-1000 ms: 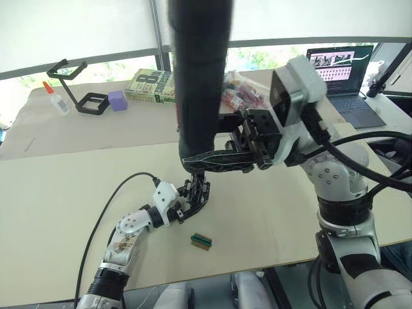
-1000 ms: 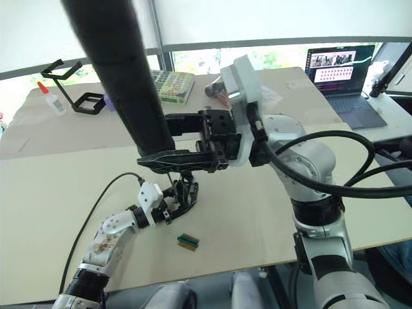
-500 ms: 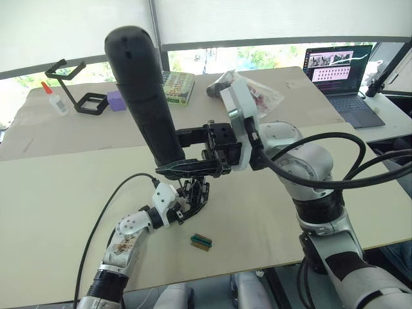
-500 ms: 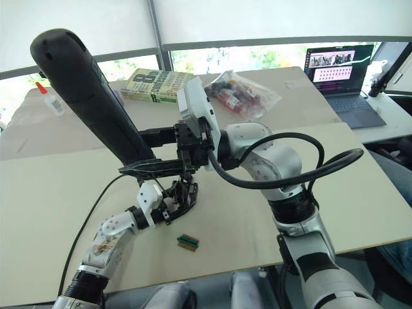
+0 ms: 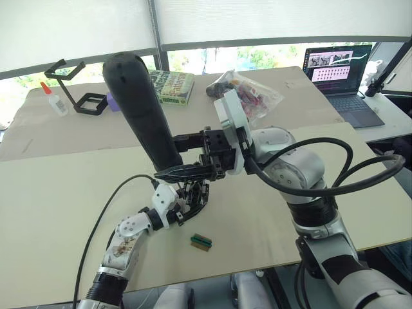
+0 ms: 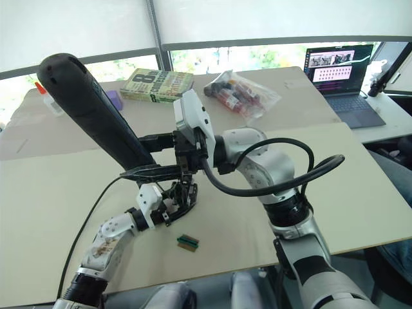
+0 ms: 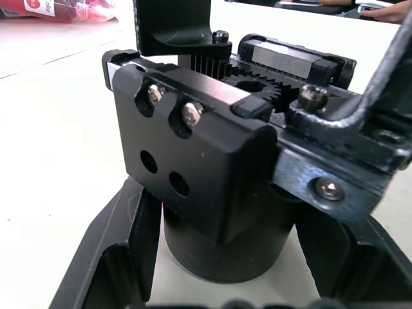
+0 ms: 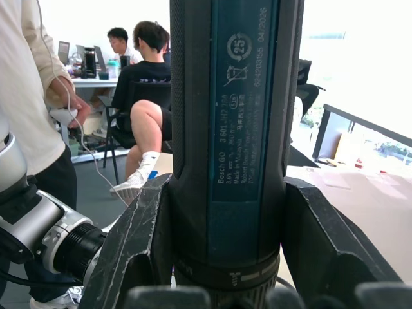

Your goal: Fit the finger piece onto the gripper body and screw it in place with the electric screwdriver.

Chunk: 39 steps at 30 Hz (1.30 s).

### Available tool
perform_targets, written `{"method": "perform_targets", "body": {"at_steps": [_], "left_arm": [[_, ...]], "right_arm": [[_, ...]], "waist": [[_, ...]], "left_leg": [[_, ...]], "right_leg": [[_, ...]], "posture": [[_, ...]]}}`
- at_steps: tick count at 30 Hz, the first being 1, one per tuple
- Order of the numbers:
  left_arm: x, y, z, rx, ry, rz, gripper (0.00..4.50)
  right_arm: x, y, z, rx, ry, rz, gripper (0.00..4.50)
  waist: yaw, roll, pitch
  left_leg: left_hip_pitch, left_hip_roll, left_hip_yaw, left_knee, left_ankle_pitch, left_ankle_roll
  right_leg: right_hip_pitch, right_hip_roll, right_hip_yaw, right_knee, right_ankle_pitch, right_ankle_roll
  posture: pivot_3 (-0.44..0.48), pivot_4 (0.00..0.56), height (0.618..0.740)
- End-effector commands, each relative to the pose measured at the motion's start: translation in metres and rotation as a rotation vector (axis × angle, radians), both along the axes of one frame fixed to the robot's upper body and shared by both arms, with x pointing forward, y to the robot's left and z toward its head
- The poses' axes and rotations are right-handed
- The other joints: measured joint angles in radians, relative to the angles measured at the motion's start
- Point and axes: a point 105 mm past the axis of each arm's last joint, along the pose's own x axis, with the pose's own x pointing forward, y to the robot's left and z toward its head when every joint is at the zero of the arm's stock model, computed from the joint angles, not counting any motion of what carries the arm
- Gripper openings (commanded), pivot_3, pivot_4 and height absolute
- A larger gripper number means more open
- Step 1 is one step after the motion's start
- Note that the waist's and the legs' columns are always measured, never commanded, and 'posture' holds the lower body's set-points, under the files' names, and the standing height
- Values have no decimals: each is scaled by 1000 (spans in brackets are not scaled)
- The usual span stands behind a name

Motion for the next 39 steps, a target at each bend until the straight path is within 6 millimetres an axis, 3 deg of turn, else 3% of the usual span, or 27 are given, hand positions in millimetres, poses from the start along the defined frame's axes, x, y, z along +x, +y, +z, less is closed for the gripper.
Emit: {"method": "perform_targets", "body": {"at_steps": [1,39], "left_arm": [[-10,-4,-15,17,60,-27,2464],[-12,-6,-17,10,76,-25,2464]], "right_arm": [[-7,-1,8,30,-61,19,1935],[-2,-2,-7,-1,-42,-5,1935]], "waist": [[0,0,0],[0,0,-1]], "left_leg": [[0,0,0,0,0,0],[1,0,0,1,0,0]], "right_leg": [[0,0,0,0,0,0],[0,0,0,3,0,0]], "posture": [[0,150,740],[0,150,740]]}}
